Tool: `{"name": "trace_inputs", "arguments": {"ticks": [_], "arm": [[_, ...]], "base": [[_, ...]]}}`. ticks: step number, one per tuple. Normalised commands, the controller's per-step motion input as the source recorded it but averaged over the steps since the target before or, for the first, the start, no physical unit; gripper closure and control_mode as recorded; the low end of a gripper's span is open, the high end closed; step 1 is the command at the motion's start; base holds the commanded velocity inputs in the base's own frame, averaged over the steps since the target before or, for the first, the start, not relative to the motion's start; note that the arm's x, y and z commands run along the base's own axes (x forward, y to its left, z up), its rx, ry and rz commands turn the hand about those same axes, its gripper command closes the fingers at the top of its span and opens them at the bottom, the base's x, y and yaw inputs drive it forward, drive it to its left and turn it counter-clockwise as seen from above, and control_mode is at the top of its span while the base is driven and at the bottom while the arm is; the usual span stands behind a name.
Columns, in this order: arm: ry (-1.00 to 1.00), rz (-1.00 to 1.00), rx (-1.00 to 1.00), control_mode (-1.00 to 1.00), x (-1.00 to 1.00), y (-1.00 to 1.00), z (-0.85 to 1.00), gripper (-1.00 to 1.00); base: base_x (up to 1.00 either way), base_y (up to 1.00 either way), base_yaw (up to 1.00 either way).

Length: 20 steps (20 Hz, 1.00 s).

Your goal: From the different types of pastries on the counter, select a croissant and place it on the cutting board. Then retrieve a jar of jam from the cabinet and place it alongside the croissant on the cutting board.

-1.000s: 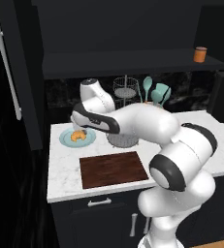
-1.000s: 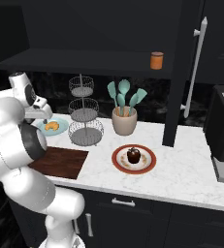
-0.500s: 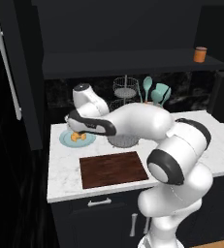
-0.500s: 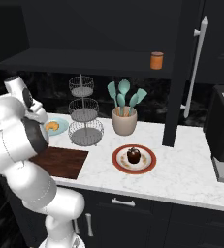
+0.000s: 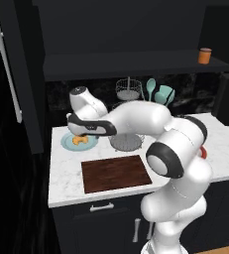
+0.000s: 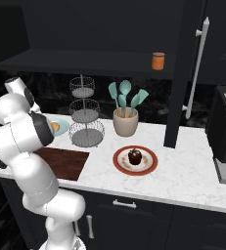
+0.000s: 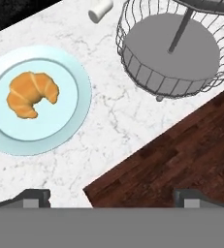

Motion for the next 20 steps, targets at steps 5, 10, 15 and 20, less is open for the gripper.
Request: {"name": "trace_inputs", "arguments": {"ticks": [5, 10, 15, 20], "arm": [[0.0, -0.06, 0.05, -1.0, 0.01, 0.0, -0.01, -1.0], [0.0, -0.01, 0.0, -1.0, 0.36, 0.0, -0.39, -1.0], [-0.01, -0.02, 0.02, -1.0, 0.39, 0.06, -0.37, -1.0], [0.0, -0.03, 0.02, -1.0, 0.34, 0.25, -0.03, -1.0]], "base": [[0.0, 0.0, 0.0], [0.0, 0.0, 0.0], [0.0, 0.0, 0.0], [0.0, 0.0, 0.0]]}}
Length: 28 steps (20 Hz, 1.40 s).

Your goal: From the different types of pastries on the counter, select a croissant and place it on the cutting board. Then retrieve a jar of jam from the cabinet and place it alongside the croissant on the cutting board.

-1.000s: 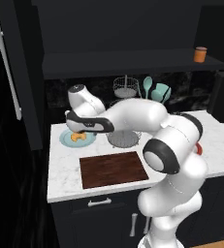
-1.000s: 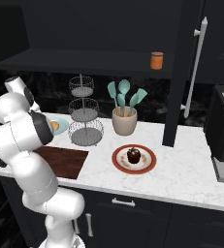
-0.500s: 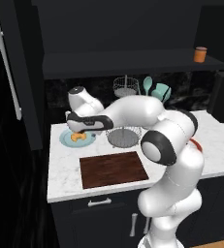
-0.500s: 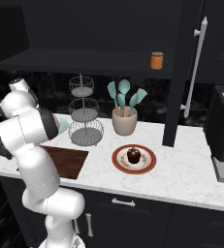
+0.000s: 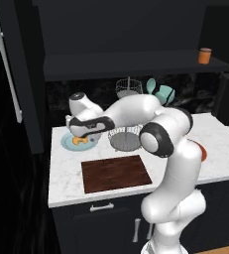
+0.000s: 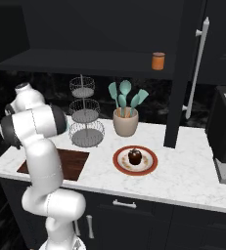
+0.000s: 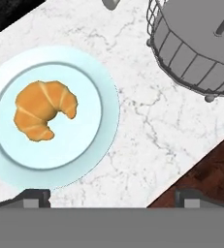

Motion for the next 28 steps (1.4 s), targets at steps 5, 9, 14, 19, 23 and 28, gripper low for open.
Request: {"name": "trace_inputs", "arguments": {"ticks": [5, 9, 14, 19, 23, 28], "arm": [[0.0, -0.08, 0.0, -1.0, 0.4, 0.15, -0.03, -1.0], [0.0, -0.09, 0.0, -1.0, 0.53, 0.25, -0.11, -1.0], [0.0, -0.08, 0.0, -1.0, 0.43, 0.26, -0.23, -1.0], [0.0, -0.07, 0.0, -1.0, 0.38, 0.1, -0.28, -1.0], [0.0, -0.04, 0.0, -1.0, 0.36, 0.0, -0.1, -1.0], [0.02, -0.02, 0.0, -1.0, 0.2, 0.0, -0.2, -1.0]], "base": [[0.0, 0.0, 0.0], [0.0, 0.0, 0.0], [0.0, 0.0, 0.0], [0.0, 0.0, 0.0], [0.0, 0.0, 0.0], [0.0, 0.0, 0.0]]}}
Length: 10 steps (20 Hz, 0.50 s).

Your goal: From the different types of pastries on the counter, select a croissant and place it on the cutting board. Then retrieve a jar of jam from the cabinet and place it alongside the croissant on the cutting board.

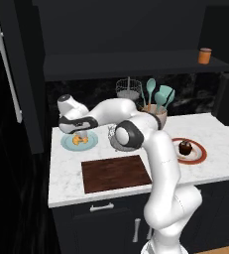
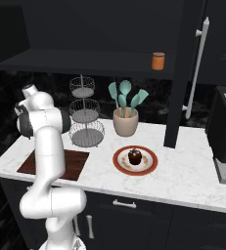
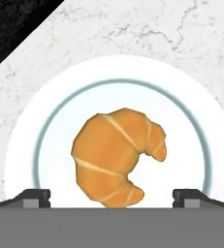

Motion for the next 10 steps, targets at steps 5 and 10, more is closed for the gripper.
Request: {"name": "trace_inputs", "arguments": {"ticks": [5, 10], "arm": [[0.01, -0.02, 0.0, -1.0, 0.23, 0.0, -0.2, -1.0], [0.01, -0.02, 0.0, -1.0, 0.16, 0.0, -0.18, -1.0]], "base": [[0.0, 0.0, 0.0], [0.0, 0.0, 0.0]]}}
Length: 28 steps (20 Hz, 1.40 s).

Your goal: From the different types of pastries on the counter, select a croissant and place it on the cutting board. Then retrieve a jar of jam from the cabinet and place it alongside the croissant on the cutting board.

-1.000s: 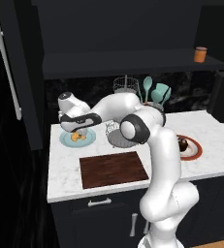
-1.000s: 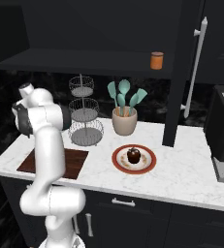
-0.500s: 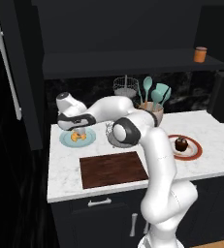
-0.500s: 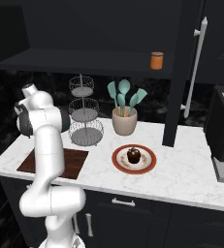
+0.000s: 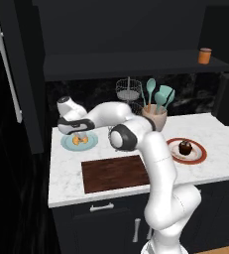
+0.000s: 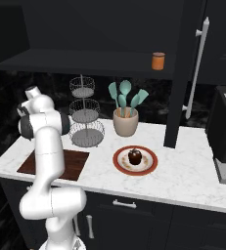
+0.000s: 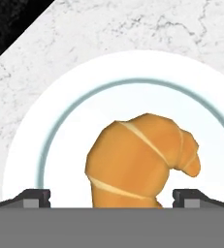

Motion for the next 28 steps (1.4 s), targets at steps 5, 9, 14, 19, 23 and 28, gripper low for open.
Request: {"name": "trace_inputs", "arguments": {"ticks": [5, 9, 14, 19, 23, 28], "arm": [[0.01, -0.02, 0.0, -1.0, 0.13, 0.0, -0.18, -1.0], [0.0, -0.02, 0.0, -1.0, 0.25, 0.0, -0.15, -1.0], [0.01, -0.02, 0.0, -1.0, 0.09, 0.0, -0.24, -1.0], [0.07, -0.03, 0.0, -1.0, 0.0, 0.0, -0.41, -1.0], [0.09, -0.05, 0.0, -1.0, 0.0, -0.06, -0.59, -1.0], [0.12, -0.08, 0.0, -1.0, -0.13, -0.08, -0.86, 1.0]], "base": [[0.0, 0.0, 0.0], [0.0, 0.0, 0.0], [0.0, 0.0, 0.0], [0.0, 0.0, 0.0], [0.0, 0.0, 0.0], [0.0, 0.0, 0.0]]}}
